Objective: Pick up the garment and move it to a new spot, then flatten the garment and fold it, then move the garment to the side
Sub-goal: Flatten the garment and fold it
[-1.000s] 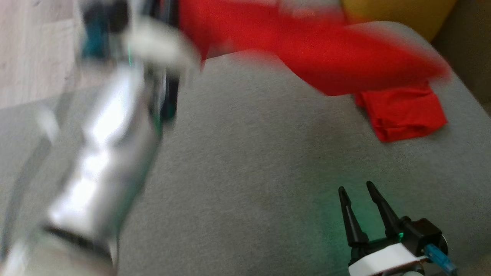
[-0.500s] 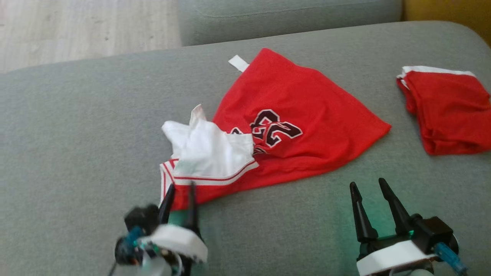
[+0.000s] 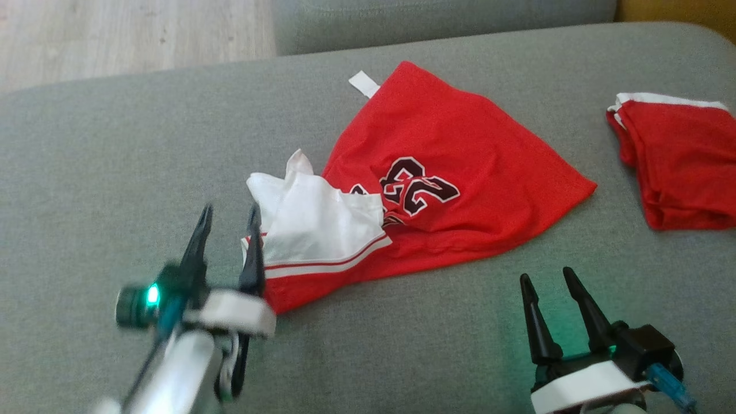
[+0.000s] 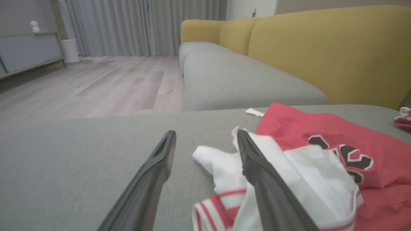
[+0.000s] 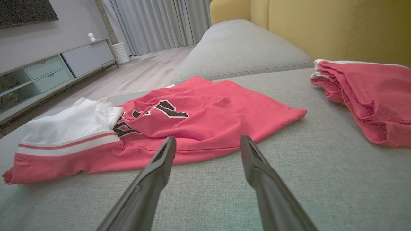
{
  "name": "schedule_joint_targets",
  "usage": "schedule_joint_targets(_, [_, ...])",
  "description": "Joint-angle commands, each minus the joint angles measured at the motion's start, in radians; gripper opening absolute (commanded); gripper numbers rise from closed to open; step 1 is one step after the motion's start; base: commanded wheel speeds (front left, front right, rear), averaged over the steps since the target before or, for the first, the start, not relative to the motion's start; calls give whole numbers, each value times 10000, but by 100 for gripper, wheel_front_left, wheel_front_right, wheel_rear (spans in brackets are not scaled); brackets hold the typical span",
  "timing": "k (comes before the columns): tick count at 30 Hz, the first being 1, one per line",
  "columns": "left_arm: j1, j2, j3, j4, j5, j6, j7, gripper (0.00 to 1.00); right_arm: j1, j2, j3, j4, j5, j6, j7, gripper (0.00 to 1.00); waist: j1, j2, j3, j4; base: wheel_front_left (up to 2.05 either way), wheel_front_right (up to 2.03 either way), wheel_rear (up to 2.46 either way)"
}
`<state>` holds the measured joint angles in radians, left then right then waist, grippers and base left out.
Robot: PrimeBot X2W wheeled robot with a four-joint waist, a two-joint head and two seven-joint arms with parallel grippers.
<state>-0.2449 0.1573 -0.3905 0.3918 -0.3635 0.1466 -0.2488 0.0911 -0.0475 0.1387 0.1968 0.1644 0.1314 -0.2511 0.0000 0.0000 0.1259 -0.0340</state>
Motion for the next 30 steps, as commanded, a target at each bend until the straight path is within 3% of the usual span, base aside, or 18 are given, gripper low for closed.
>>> schedule_joint_targets(1, [-936, 204, 151, -105, 165, -185, 206, 100, -362, -113, 289, -340, -86, -7, -107, 100, 0, 0, 182, -32, 0, 0, 0])
schedule_joint_targets(7, [-2876, 207, -732, 1390, 506, -1034, 2168, 100, -647, -249, 441, -298, -108, -7, -107, 100, 0, 0, 533, -143, 0, 0, 0])
schedule_joint_targets(12, [-3771, 134, -1163, 2519, 717, -1333, 3068, 100, -753, -310, 478, -258, -109, -7, -107, 100, 0, 0, 665, -247, 0, 0, 0])
schedule_joint_targets(28, [-4790, -94, -1677, 4109, 866, -1810, 2875, 100, -827, -312, 529, -205, -122, -7, -107, 100, 0, 0, 829, -391, 0, 0, 0])
schedule_joint_targets(30, [-4923, -153, -1736, 4350, 831, -1898, 2848, 92, -850, -305, 549, -204, -132, -7, -107, 100, 0, 0, 845, -436, 0, 0, 0])
